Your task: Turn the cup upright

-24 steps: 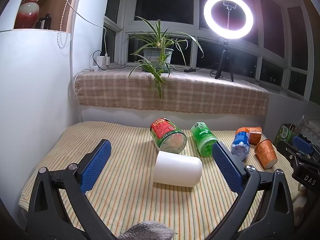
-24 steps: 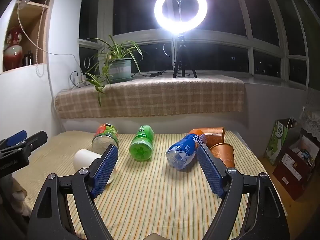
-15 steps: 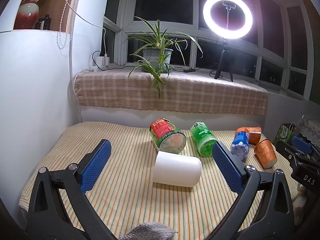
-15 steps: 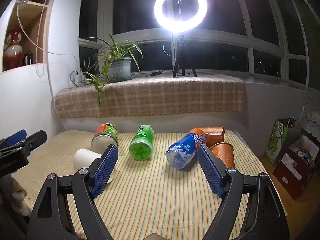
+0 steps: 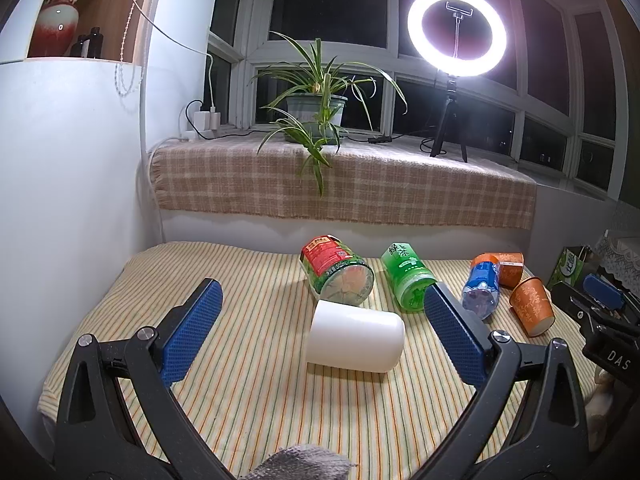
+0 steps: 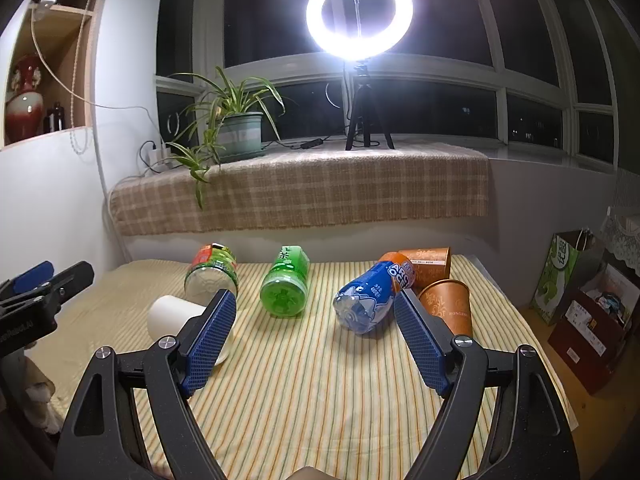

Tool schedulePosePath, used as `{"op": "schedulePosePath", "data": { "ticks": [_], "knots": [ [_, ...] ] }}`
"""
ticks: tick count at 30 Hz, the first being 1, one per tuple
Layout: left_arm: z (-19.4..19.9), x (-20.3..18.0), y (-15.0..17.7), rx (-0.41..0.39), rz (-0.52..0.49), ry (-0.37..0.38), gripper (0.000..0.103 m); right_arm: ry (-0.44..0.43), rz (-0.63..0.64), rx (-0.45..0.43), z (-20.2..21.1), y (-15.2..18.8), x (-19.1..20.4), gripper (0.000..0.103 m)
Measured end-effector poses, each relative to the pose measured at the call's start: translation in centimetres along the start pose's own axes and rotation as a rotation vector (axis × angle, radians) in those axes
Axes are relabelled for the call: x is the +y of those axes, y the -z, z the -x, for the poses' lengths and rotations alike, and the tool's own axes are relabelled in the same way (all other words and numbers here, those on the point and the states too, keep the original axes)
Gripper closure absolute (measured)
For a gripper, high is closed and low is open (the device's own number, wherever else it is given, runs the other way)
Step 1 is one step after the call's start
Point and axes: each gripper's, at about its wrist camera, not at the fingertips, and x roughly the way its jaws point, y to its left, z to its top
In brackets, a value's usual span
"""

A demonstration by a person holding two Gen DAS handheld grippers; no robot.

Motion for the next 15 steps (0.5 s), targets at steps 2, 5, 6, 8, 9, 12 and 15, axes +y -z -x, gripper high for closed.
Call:
{"op": "schedulePosePath", "data": {
  "ticks": [2,5,6,8,9,12,15],
  "knots": [
    [0.01,-0.01,0.0,0.0,0.001,0.001,0.001,0.0,0.001,0.001,0.05,-0.03,-0.02,0.021],
    [-0.01,0.0,-0.01,0.001,-0.001,0.001,0.001,-0.001,0.0,0.003,0.11,-0.03,-0.06,0.021],
    [-0.01,0.01,-0.01,0.001,0.0,0.001,0.001,-0.001,-0.001,0.004,0.06,-0.01,-0.06,0.021],
    [-0.01,0.01,-0.01,0.002,0.001,0.002,0.001,-0.003,-0.002,0.005,0.07,0.01,-0.08,0.022],
    [0.0,0.0,-0.01,0.001,0.0,0.0,0.001,-0.002,-0.002,0.006,0.09,0.0,-0.1,0.022],
    [0.0,0.01,-0.01,0.001,0.0,0.001,0.001,-0.003,-0.002,0.005,0.08,0.03,-0.11,0.021],
    [-0.01,0.0,-0.01,0.002,0.0,0.0,0.001,-0.002,-0.002,0.007,0.02,0.0,-0.09,0.022]
  ]
}}
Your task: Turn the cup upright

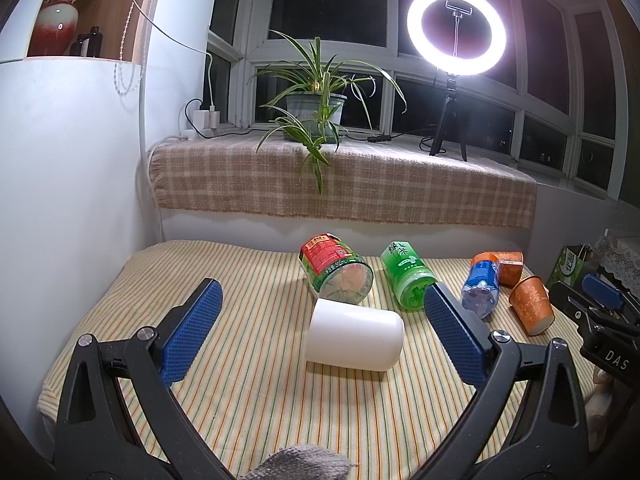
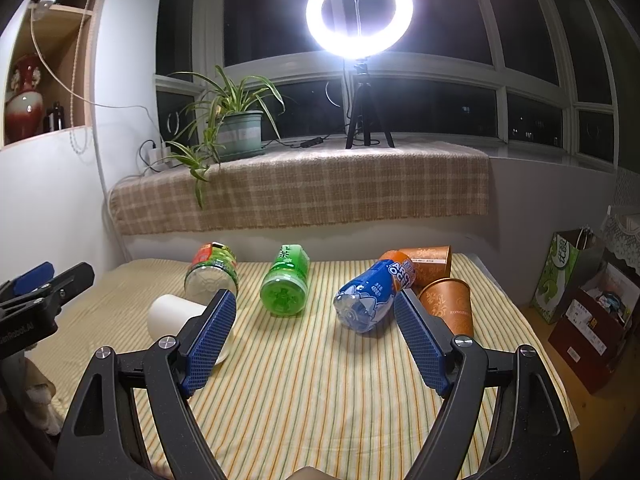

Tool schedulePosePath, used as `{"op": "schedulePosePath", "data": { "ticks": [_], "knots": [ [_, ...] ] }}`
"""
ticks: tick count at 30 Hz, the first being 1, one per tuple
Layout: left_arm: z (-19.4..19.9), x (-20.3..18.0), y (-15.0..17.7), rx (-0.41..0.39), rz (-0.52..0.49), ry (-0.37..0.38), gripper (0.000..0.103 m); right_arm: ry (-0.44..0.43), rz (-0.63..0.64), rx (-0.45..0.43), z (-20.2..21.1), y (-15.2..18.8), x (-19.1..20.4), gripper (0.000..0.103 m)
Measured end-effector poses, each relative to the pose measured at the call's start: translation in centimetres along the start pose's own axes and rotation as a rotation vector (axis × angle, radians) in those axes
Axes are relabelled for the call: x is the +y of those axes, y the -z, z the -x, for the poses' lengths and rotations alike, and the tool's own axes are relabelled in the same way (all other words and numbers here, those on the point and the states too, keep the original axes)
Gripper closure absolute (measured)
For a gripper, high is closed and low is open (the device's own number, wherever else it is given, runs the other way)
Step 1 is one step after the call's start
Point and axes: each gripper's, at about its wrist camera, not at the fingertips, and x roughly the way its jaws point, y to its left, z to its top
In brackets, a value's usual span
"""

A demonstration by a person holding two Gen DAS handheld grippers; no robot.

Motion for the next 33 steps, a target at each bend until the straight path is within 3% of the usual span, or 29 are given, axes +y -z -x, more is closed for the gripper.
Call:
{"op": "schedulePosePath", "data": {
  "ticks": [33],
  "knots": [
    [-0.01,0.0,0.0,0.002,0.001,0.0,0.001,-0.002,-0.006,0.014,-0.39,0.39,0.25,0.021]
  ]
}}
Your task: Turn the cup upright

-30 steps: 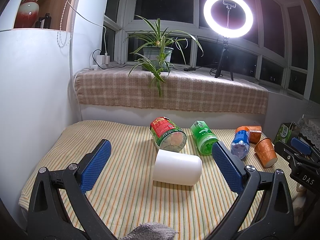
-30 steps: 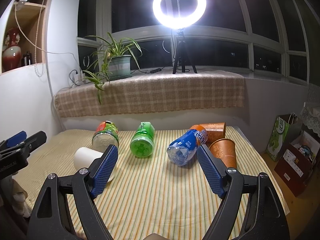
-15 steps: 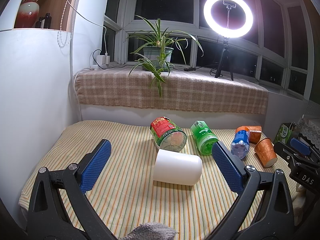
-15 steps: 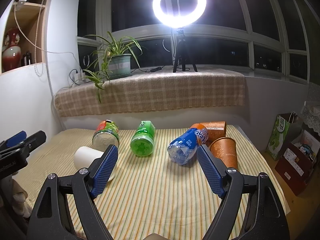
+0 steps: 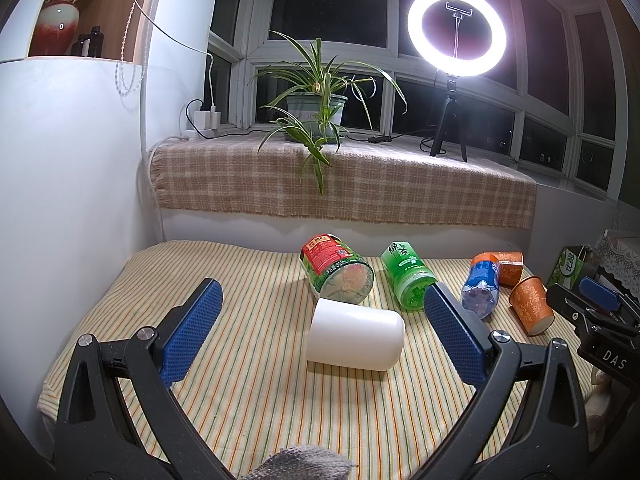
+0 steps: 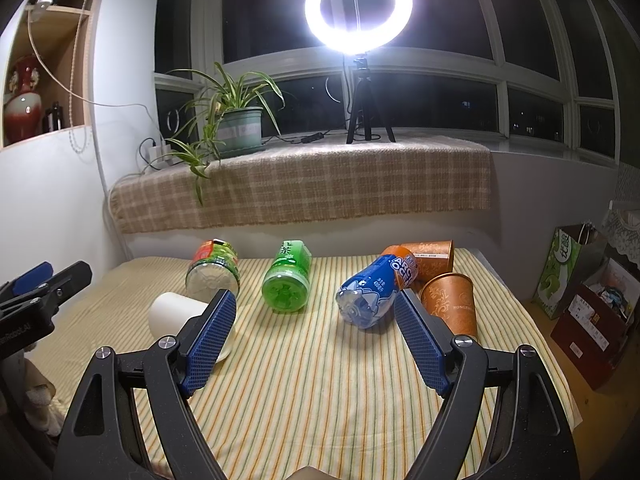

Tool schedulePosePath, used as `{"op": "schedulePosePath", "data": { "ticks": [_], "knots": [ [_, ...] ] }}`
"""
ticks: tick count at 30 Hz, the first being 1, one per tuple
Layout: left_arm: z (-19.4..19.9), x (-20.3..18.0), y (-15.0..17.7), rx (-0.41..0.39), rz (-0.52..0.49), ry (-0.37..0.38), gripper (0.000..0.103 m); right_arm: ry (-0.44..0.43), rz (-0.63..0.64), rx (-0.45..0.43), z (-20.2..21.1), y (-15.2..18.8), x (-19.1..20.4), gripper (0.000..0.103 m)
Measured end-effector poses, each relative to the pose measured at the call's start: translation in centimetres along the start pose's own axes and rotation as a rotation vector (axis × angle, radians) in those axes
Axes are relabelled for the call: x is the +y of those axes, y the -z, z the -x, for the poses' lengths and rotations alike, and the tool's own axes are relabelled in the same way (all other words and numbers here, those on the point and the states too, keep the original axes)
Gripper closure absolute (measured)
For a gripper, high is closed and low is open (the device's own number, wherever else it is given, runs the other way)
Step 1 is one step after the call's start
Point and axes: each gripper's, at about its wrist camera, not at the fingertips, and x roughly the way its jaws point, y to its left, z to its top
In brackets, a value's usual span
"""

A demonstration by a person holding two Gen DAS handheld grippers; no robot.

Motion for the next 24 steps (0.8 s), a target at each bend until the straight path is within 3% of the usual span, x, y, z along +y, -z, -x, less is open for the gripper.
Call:
{"op": "schedulePosePath", "data": {
  "ticks": [15,24],
  "knots": [
    [-0.1,0.7,0.2,0.001,-0.002,-0.005,0.001,-0.023,0.019,0.025,-0.6,-0.3,0.9,0.021],
    [-0.2,3.0,0.6,0.042,-0.01,-0.024,0.001,-0.123,0.083,0.095,-3.7,-2.1,3.3,0.018]
  ]
}}
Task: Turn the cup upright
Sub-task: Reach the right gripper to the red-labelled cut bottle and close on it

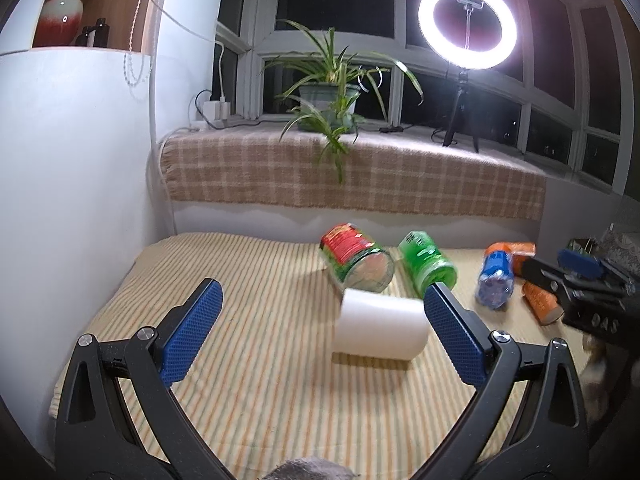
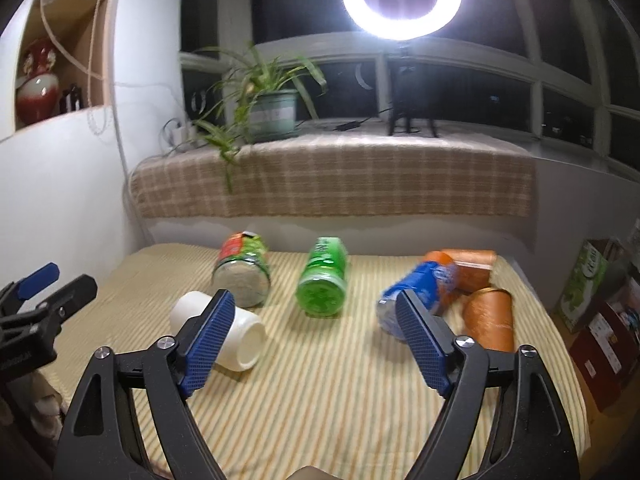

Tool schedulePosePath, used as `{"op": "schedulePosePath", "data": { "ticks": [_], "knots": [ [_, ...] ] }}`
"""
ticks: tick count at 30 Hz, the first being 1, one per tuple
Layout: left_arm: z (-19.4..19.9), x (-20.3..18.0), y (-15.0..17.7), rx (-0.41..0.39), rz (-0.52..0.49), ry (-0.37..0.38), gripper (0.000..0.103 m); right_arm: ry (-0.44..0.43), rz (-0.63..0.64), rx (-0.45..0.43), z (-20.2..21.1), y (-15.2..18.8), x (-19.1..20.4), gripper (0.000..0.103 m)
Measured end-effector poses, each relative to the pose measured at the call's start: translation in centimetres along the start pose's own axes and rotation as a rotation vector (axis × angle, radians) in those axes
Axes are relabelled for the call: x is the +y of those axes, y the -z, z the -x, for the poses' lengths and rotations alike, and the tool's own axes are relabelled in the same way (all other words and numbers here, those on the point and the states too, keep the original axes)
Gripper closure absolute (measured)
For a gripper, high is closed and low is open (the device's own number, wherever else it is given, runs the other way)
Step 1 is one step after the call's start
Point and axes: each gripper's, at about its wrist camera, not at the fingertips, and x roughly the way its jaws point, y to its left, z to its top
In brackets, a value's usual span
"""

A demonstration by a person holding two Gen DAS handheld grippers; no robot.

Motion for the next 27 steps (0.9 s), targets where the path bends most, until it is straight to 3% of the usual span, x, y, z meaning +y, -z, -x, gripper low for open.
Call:
{"op": "schedulePosePath", "data": {
  "ticks": [15,27],
  "knots": [
    [-0.3,6.5,2.5,0.118,0.096,-0.077,0.001,-0.184,0.041,0.258,-11.2,-4.6,2.8,0.018],
    [-0.1,10.4,4.1,0.167,0.176,-0.147,0.001,-0.225,0.058,0.526,-20.4,-7.0,4.5,0.018]
  ]
}}
